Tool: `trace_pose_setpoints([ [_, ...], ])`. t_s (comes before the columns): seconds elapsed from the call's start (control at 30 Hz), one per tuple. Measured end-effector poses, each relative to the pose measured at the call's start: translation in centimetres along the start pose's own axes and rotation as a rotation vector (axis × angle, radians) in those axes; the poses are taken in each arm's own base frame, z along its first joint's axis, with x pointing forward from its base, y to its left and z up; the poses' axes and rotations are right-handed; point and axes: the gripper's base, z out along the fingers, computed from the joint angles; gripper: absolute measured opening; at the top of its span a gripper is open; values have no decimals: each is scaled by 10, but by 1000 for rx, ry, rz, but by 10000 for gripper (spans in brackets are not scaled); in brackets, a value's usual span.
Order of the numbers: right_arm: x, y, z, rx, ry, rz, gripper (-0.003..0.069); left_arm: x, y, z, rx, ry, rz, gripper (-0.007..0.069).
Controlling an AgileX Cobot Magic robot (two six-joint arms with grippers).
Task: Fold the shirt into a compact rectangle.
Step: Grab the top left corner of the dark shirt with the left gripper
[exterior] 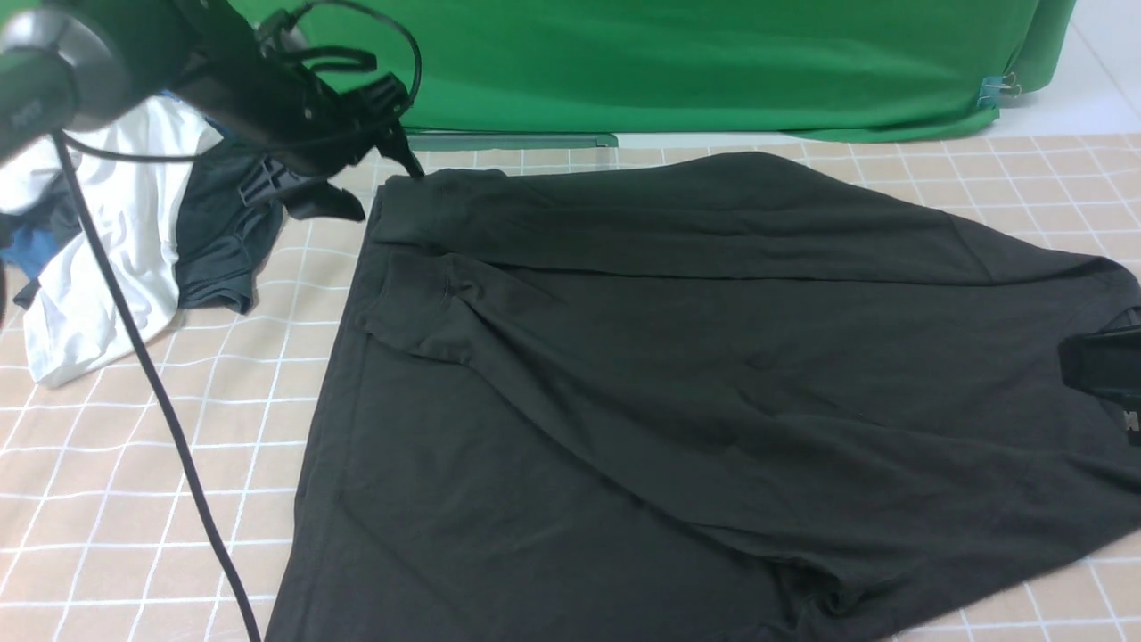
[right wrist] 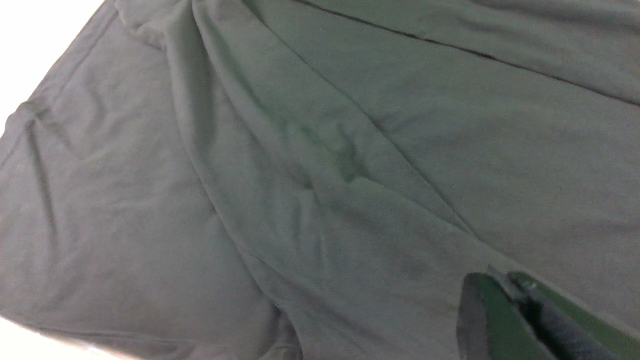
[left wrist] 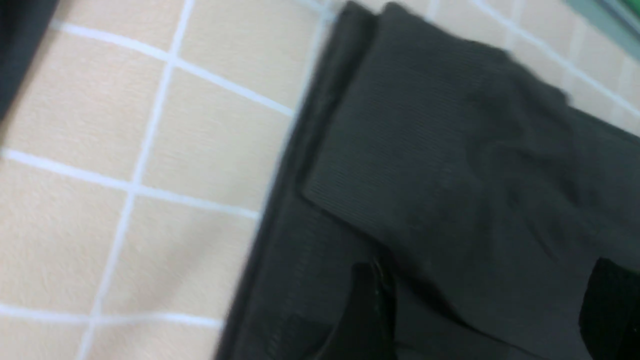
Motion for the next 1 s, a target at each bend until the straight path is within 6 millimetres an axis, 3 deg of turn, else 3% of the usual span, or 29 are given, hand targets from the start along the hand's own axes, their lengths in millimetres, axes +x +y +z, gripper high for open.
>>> trace_pose_setpoints([
  [0.37,-1,0,0,3,-8,-4,52,2,18,41,-17,-25,-34,517],
  [0.7,-2,0,0,9,-18,-7,52,-1,19,47,-4,-69,-50,499],
  [0.83,-2,0,0,9,-18,-8,52,-1,19,48,-4,-68,-48,460],
  [1.0,-2,0,0,11,-24,-8,52,0,21,50,-7,-64,-48,328],
])
